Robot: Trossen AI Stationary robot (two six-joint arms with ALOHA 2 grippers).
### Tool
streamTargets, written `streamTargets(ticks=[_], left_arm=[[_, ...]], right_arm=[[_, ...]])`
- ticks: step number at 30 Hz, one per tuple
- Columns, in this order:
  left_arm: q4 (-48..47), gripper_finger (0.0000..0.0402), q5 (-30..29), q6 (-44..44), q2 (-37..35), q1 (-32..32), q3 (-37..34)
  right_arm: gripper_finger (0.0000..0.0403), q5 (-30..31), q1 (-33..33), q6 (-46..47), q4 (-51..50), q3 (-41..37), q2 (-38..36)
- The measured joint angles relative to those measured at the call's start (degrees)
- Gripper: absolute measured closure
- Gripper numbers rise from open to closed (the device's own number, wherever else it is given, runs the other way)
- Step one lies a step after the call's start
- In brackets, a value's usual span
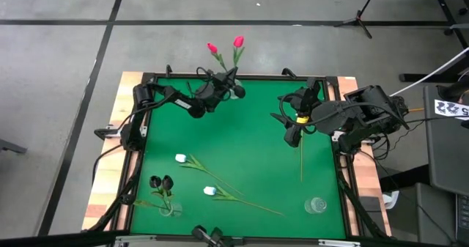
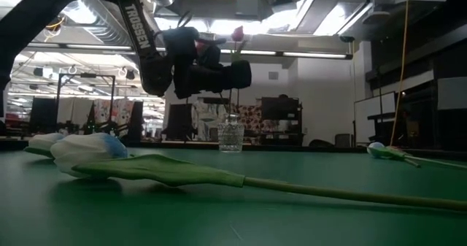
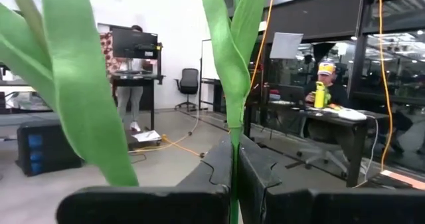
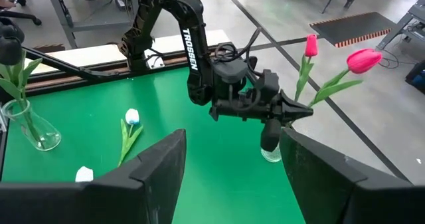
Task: Sort flowers into vase by color
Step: Put the left pink flower into the top transparent vase
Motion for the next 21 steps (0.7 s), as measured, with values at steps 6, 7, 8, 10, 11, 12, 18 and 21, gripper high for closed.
streamTargets(ticks=[6,7,8,10,11,12,18,21], left_arm=[[0.3,0.0397,-0.1,-0.5,0.9,0.0,0.0],[0.3,0.0397,-0.1,-1.1,1.4,0.0,0.0],[0.2,0.0398,-0.1,-1.8,1.9,0.0,0.0],[0.4,0.0399,-0.1,-2.0,2.4,0.0,0.0],[0.5,0.0399,-0.1,-1.7,2.3,-0.2,0.0],[0.5,0.0399,-0.2,-1.5,2.3,-0.4,0.0],[-1.5,0.0390,-0.1,-1.4,2.3,-1.2,0.1],[-1.3,0.0389,-0.3,0.0,2.4,-1.1,0.1]], right_arm=[[0.0162,0.0,0.0,0.0,0.0,0.0,0.0],[0.0162,0.0,0.0,0.0,0.0,0.0,0.0],[0.0162,0.0,0.0,0.0,0.0,0.0,0.0],[0.0162,0.0,0.0,-0.1,0.0,0.0,0.0],[0.0162,0.0,0.0,-0.3,0.0,0.0,0.0],[0.0162,-0.1,0.0,-0.6,0.0,0.0,0.0],[0.0162,-0.6,0.0,-0.9,-0.3,0.0,0.0],[0.0162,-0.7,0.0,-0.9,-0.3,0.0,0.0]])
